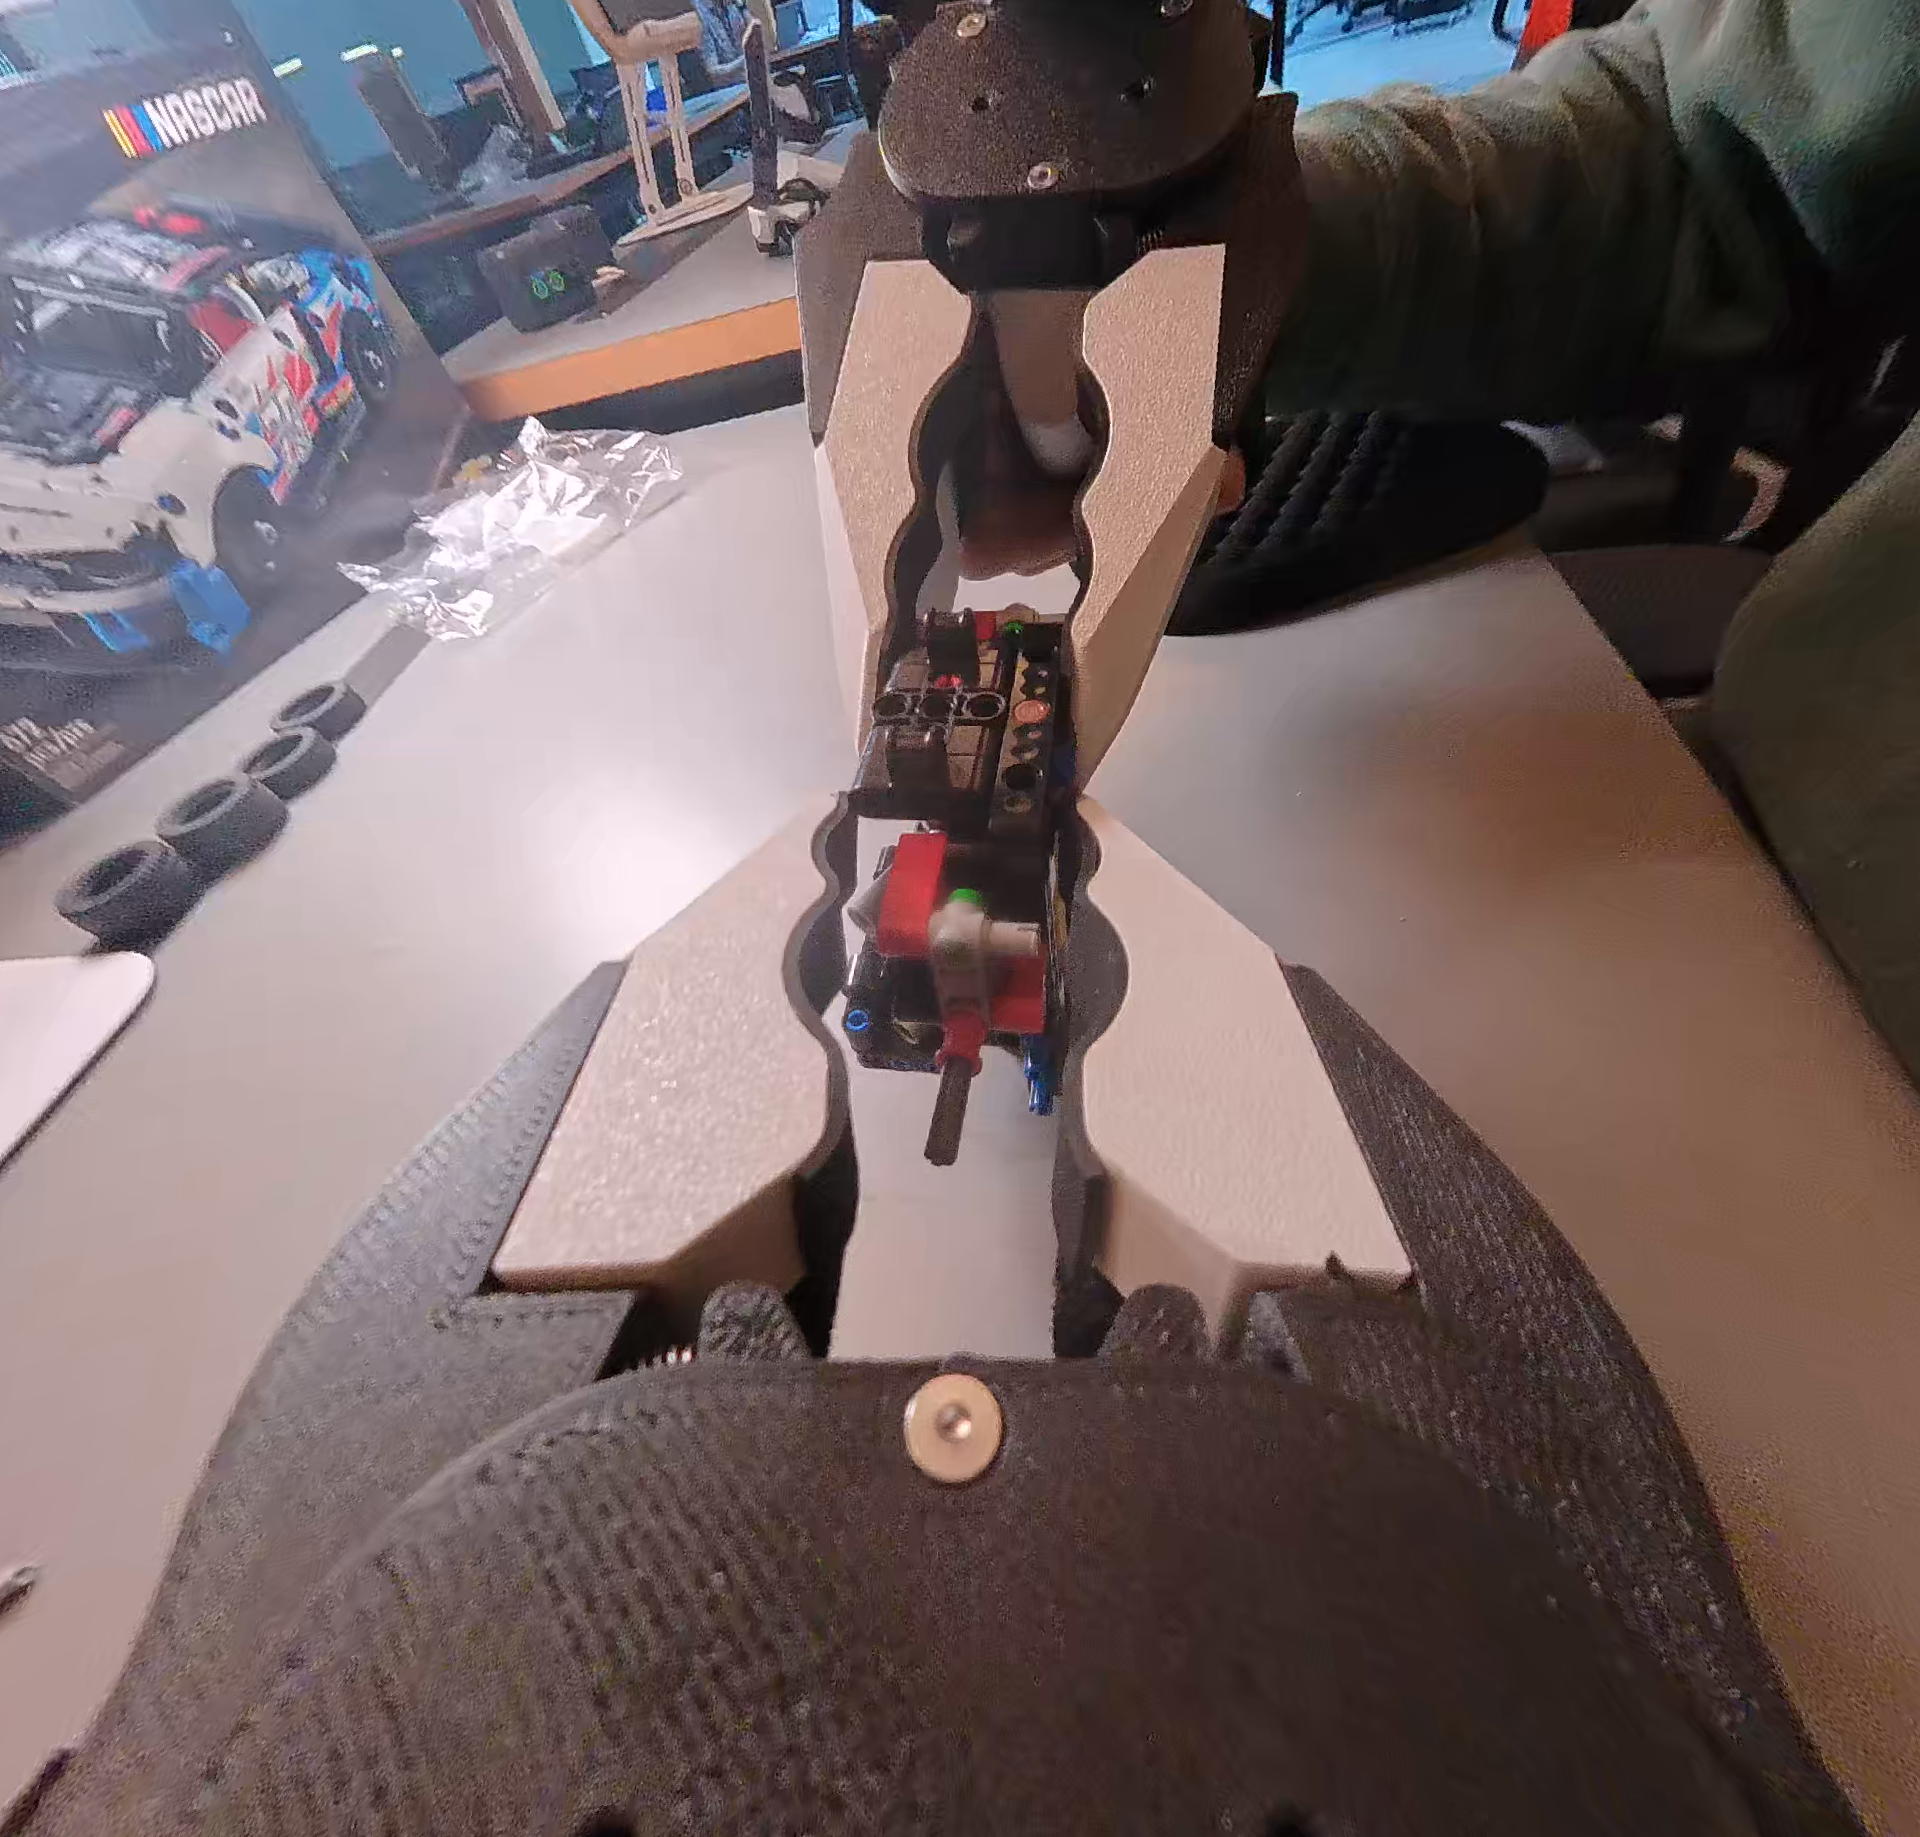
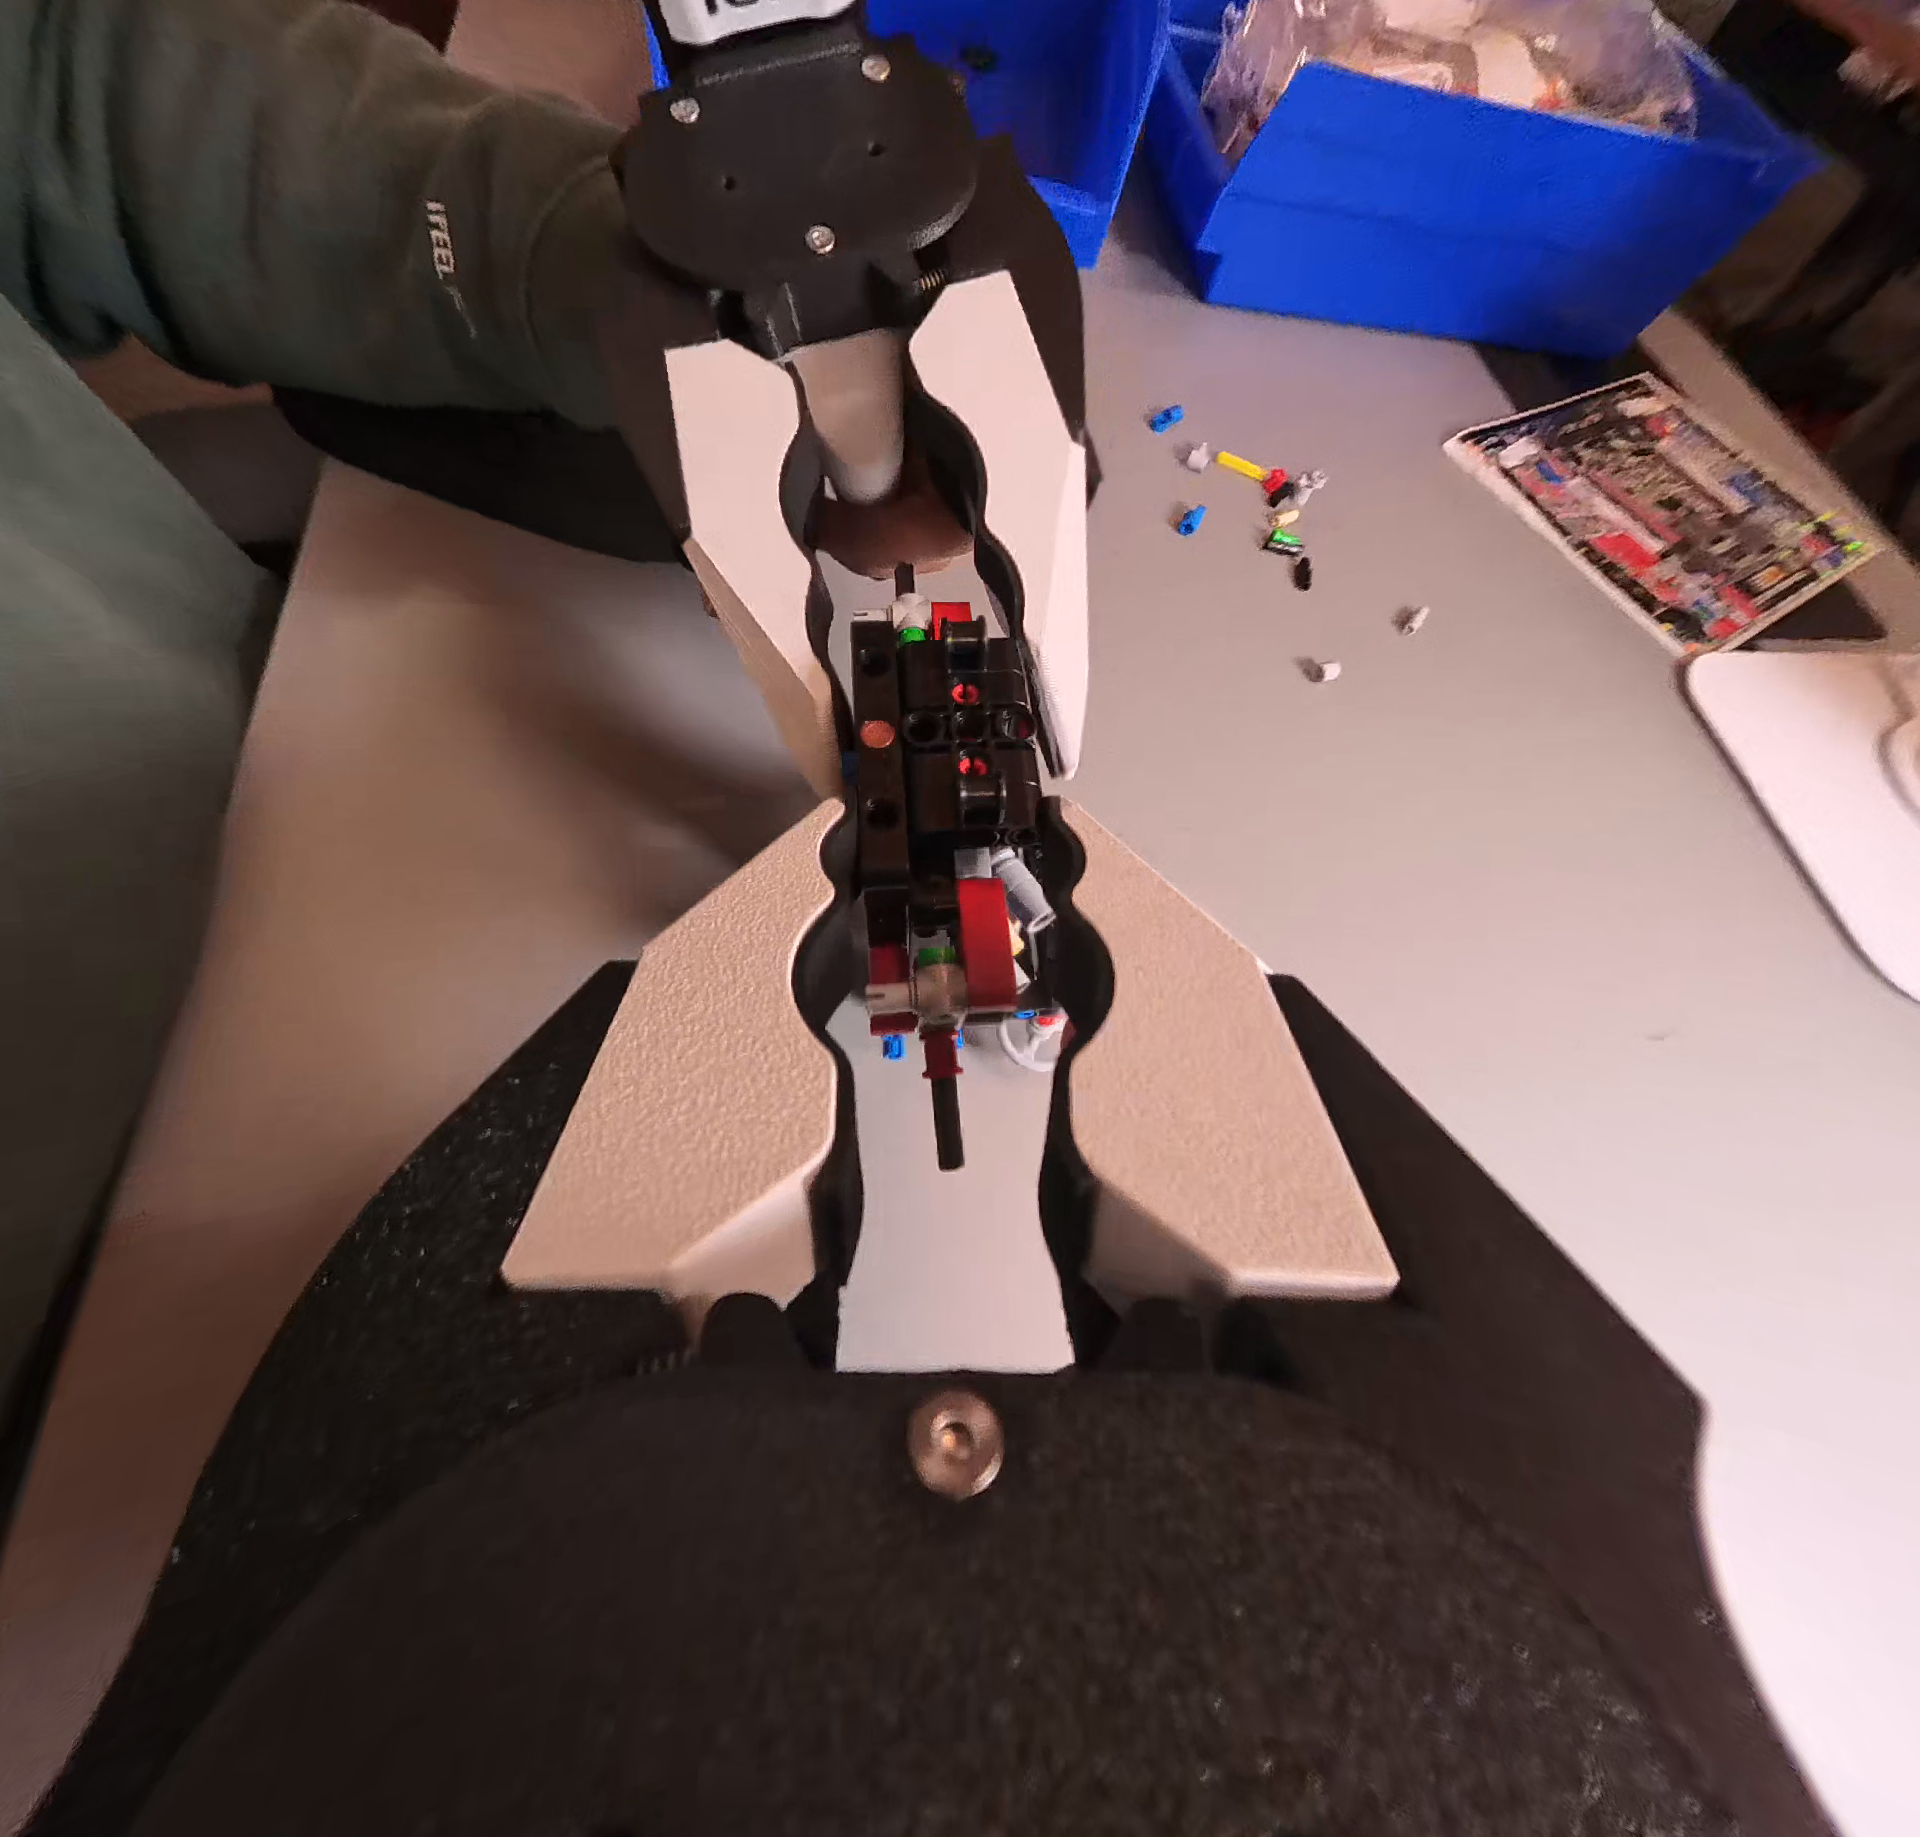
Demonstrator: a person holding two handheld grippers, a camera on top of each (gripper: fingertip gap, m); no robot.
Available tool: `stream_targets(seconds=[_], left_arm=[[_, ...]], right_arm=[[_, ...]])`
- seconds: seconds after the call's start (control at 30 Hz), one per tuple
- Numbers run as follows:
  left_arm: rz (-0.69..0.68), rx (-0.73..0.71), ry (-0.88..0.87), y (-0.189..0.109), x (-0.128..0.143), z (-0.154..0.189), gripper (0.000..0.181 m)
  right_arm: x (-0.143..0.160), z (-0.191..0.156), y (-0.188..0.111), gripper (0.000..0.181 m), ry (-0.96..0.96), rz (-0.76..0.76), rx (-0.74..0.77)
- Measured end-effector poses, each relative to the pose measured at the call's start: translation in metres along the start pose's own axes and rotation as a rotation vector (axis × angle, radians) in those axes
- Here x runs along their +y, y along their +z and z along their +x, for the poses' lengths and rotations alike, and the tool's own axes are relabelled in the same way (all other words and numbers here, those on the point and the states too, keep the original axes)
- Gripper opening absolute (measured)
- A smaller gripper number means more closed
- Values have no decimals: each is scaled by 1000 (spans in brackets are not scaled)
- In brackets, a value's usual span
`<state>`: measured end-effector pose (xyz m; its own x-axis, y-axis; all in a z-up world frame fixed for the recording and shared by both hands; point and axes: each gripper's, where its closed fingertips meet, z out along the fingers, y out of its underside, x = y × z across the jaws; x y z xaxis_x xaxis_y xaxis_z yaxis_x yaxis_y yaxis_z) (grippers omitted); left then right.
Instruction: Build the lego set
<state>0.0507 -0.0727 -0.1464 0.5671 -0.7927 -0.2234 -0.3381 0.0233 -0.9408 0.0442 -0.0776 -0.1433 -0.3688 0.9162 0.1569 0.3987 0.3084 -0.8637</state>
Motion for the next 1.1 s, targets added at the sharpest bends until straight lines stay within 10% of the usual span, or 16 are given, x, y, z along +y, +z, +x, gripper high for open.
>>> stream_targets(seconds=[0.6, 0.9, 1.1], left_arm=[[-23, 39, -226, -1, 22, -11, 57], [-73, 84, -203, 7, 29, 4, 39], [19, 72, -256, 3, 11, 0, 64]], right_arm=[[-4, 14, 5, 33, 153, 176, -140], [-6, 9, -3, 33, 167, 337, -187], [-14, 18, -11, 33, 262, 452, -199]])
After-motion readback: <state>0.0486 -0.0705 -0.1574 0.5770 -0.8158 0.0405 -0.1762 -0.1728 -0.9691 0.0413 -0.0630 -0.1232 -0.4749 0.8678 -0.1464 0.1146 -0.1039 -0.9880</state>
